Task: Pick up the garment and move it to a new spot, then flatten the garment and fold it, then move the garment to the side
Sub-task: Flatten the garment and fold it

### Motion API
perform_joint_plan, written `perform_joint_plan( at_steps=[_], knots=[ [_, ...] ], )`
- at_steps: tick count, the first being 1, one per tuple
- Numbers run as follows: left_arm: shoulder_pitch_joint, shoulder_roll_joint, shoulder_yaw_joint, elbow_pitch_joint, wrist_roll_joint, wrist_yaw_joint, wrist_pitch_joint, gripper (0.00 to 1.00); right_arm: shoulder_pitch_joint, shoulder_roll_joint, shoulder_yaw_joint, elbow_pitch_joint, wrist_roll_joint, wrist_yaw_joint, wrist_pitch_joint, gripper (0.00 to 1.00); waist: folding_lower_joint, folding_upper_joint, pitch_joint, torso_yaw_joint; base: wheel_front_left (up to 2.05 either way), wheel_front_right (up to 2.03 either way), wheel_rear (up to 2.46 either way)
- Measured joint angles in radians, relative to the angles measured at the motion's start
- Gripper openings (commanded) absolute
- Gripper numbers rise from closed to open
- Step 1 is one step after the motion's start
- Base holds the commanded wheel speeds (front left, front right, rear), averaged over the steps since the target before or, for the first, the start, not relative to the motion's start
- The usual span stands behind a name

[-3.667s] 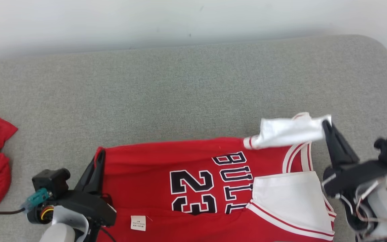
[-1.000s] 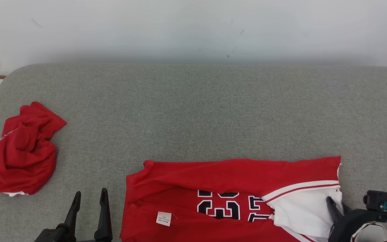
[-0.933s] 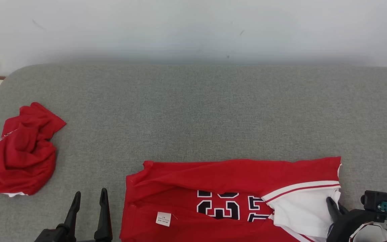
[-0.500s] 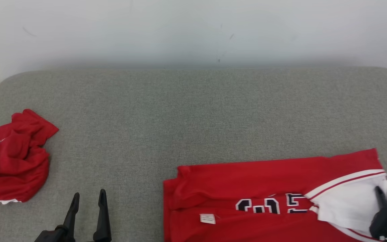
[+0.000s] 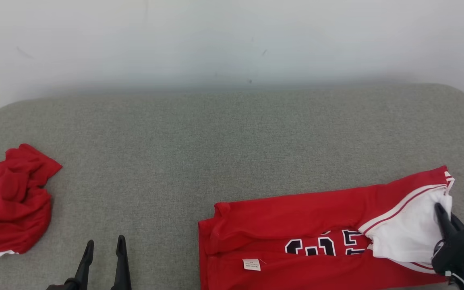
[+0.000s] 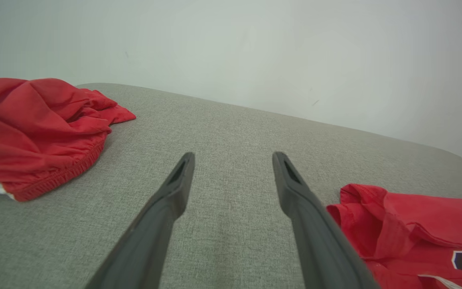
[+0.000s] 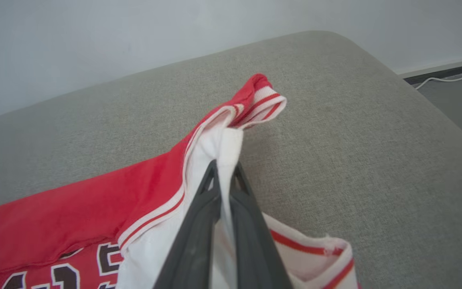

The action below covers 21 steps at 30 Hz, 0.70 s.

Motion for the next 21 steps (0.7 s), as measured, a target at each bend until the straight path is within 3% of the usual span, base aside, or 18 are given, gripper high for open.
perform_joint_plan(
  at_steps=[12, 21],
  knots=[
    [0.000, -0.008, 0.004, 0.015, 0.002, -0.014, 0.000, 1.00, 0.133, 0.082, 0.089, -0.401, 0.066, 0.000, 0.156, 0.00, 0.0000, 0.0000, -0.019, 0.002, 0.00, 0.00, 0.00],
    [-0.002, -0.014, -0.010, 0.031, 0.002, -0.019, 0.000, 1.00, 0.138, 0.189, 0.202, -0.492, 0.041, -0.001, 0.204, 0.00, 0.0000, 0.0000, -0.025, 0.025, 0.00, 0.00, 0.00]
  ],
)
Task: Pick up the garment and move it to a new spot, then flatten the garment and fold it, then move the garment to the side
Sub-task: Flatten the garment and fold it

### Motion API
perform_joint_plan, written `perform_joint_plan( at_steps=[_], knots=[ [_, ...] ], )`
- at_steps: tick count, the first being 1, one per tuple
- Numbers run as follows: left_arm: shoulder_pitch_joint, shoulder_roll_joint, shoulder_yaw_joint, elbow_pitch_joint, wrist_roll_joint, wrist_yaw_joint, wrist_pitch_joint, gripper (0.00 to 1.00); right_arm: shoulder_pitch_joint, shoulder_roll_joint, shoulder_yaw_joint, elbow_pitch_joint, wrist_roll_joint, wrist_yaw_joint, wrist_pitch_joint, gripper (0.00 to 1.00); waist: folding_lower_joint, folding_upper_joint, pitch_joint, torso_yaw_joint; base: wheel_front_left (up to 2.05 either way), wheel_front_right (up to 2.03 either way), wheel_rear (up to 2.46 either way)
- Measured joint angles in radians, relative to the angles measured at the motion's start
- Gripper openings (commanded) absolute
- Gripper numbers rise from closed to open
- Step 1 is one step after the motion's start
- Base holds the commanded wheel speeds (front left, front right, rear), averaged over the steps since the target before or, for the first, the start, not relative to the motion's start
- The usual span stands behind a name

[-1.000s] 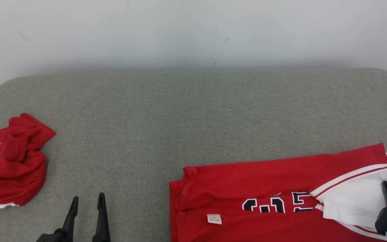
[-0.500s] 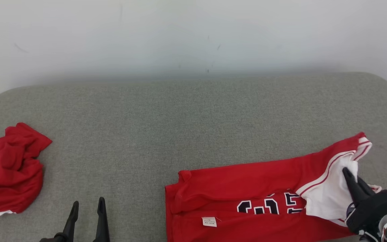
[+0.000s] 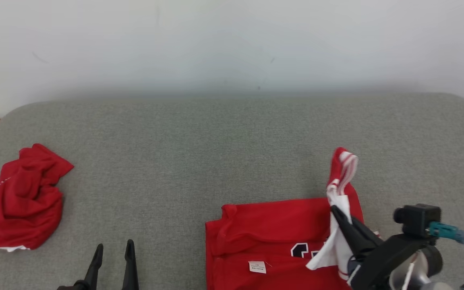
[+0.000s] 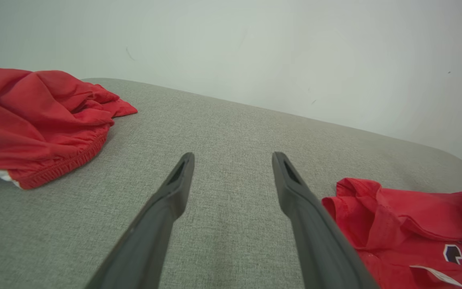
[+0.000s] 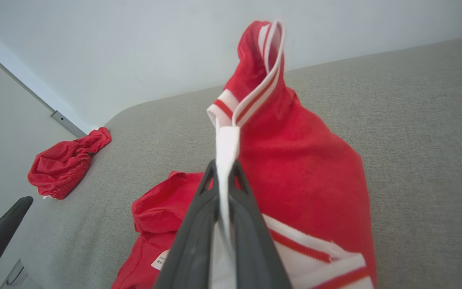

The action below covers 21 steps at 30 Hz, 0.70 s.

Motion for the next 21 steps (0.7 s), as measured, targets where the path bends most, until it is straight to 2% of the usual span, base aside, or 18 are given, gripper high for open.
perform_joint_plan(
  at_steps=[9, 21],
  knots=[
    [-0.021, -0.003, -0.033, 0.027, 0.000, -0.014, 0.000, 1.00, -0.036, 0.094, 0.080, 0.064, -0.054, 0.000, -0.028, 0.00, 0.0000, 0.0000, 0.006, 0.046, 0.00, 0.00, 0.00],
    [-0.045, -0.007, -0.067, 0.051, 0.000, -0.016, 0.000, 1.00, -0.079, 0.155, 0.146, 0.196, -0.082, 0.000, -0.087, 0.00, 0.0000, 0.0000, 0.028, 0.094, 0.00, 0.00, 0.00]
  ],
)
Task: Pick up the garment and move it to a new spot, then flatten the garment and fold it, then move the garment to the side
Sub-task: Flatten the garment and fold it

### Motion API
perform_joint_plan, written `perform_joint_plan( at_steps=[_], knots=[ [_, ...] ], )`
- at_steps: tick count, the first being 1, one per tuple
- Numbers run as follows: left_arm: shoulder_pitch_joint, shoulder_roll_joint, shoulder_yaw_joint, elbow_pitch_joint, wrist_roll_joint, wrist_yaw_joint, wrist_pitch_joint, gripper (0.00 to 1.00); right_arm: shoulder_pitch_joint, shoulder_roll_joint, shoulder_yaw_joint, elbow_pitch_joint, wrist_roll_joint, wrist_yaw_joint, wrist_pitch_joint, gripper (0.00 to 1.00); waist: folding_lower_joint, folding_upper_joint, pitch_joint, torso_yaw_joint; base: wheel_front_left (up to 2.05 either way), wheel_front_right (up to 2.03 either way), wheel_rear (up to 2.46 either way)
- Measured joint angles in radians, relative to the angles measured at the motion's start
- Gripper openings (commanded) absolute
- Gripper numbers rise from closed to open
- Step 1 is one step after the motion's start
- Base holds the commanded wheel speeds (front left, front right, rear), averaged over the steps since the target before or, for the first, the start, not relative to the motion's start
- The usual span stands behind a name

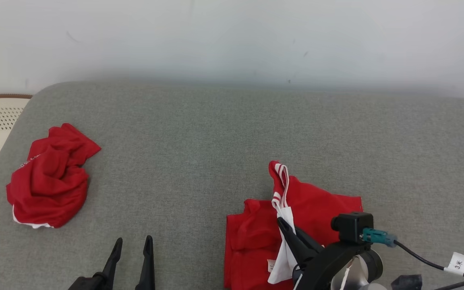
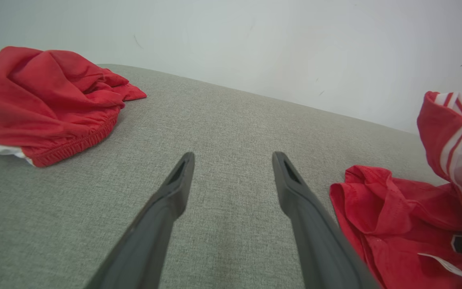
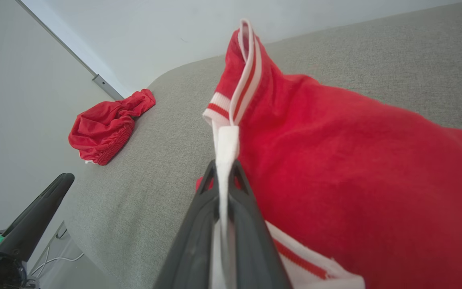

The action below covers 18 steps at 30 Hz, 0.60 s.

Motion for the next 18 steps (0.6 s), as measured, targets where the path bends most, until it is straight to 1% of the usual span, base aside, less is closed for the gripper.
perform_joint_plan(
  at_steps=[10, 14, 15, 16, 17, 18],
  knots=[
    [-0.015, -0.002, -0.015, 0.007, -0.003, 0.005, 0.000, 1.00, -0.008, 0.020, 0.047, 0.081, 0.007, 0.000, -0.041, 0.00, 0.0000, 0.0000, 0.011, 0.016, 0.00, 0.00, 0.00],
    [-0.021, -0.002, -0.019, 0.015, -0.006, 0.008, 0.000, 1.00, -0.013, 0.025, 0.064, 0.125, 0.016, 0.000, -0.076, 0.00, 0.0000, 0.0000, 0.014, 0.018, 0.00, 0.00, 0.00],
    [-0.023, -0.002, -0.019, 0.016, -0.007, 0.008, 0.000, 1.00, -0.016, 0.026, 0.069, 0.135, 0.019, 0.000, -0.083, 0.39, 0.0000, 0.0000, 0.014, 0.019, 0.00, 0.00, 0.00],
    [-0.025, -0.002, -0.020, 0.018, -0.007, 0.008, 0.000, 1.00, -0.020, 0.026, 0.077, 0.142, 0.021, 0.000, -0.089, 0.70, 0.0000, 0.0000, 0.015, 0.019, 0.00, 0.00, 0.00],
    [-0.028, -0.002, -0.020, 0.019, -0.008, 0.008, 0.000, 1.00, -0.025, 0.026, 0.084, 0.146, 0.027, 0.000, -0.097, 0.96, 0.0000, 0.0000, 0.014, 0.020, 0.00, 0.00, 0.00],
    [-0.030, -0.002, -0.019, 0.020, -0.008, 0.008, 0.000, 1.00, -0.028, 0.027, 0.090, 0.146, 0.030, 0.000, -0.104, 1.00, 0.0000, 0.0000, 0.014, 0.020, 0.00, 0.00, 0.00]
  ],
)
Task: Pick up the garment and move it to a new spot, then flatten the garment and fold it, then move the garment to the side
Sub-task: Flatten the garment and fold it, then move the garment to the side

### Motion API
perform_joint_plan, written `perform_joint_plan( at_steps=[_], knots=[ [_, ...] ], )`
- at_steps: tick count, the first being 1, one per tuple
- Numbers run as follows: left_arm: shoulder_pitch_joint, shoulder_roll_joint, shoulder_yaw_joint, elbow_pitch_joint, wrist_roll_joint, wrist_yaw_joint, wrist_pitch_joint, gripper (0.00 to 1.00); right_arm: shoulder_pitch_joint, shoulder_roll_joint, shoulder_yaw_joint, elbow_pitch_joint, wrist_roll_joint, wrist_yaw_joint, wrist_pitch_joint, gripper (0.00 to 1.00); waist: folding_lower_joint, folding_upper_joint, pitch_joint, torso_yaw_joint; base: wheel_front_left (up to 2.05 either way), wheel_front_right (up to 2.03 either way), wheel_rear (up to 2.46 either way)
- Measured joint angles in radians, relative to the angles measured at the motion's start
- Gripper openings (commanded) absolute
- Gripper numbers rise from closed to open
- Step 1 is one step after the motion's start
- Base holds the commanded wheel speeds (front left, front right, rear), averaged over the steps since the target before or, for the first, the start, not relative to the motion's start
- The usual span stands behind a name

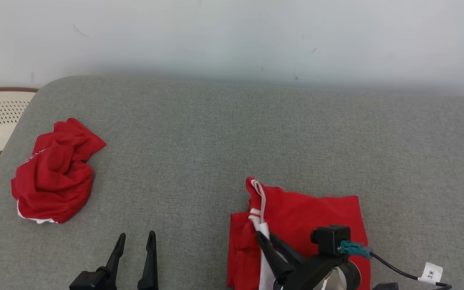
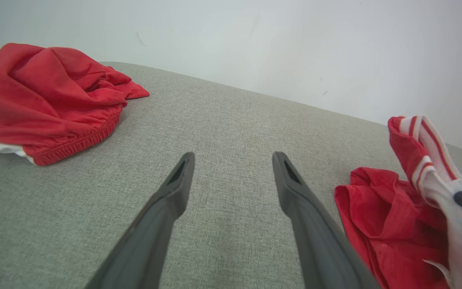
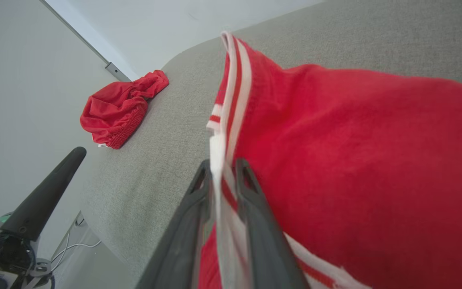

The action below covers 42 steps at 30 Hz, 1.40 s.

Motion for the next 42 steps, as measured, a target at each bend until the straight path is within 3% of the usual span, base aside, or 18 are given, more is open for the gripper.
perform_joint_plan(
  at_steps=[5, 12, 22, 31, 42],
  knots=[
    [0.000, 0.000, 0.004, 0.005, -0.002, 0.000, 0.000, 1.00, -0.017, 0.001, 0.010, -0.034, 0.004, 0.000, -0.023, 1.00, 0.0000, 0.0000, -0.007, -0.003, 0.00, 0.00, 0.00],
    [0.012, 0.000, 0.011, 0.005, -0.004, 0.001, 0.000, 1.00, -0.023, -0.002, -0.041, -0.175, 0.000, 0.000, -0.032, 1.00, 0.0000, 0.0000, -0.019, -0.014, 0.00, 0.00, 0.00],
    [0.024, -0.001, 0.032, -0.023, -0.001, 0.005, 0.000, 1.00, 0.037, -0.091, -0.301, -0.266, -0.108, 0.000, -0.021, 1.00, -0.0001, 0.0000, -0.028, -0.025, 0.00, 0.00, 0.00],
    [0.038, -0.001, 0.058, -0.043, 0.008, 0.007, 0.000, 1.00, 0.104, -0.127, -0.413, -0.184, -0.200, 0.000, -0.012, 1.00, -0.0001, 0.0000, -0.019, -0.037, 0.00, 0.00, 0.00],
    [0.039, -0.001, 0.070, -0.052, 0.020, 0.005, 0.000, 1.00, 0.072, -0.109, -0.377, 0.021, -0.165, 0.000, -0.011, 1.00, 0.0000, 0.0000, -0.010, -0.037, 0.00, 0.00, 0.00]
  ],
)
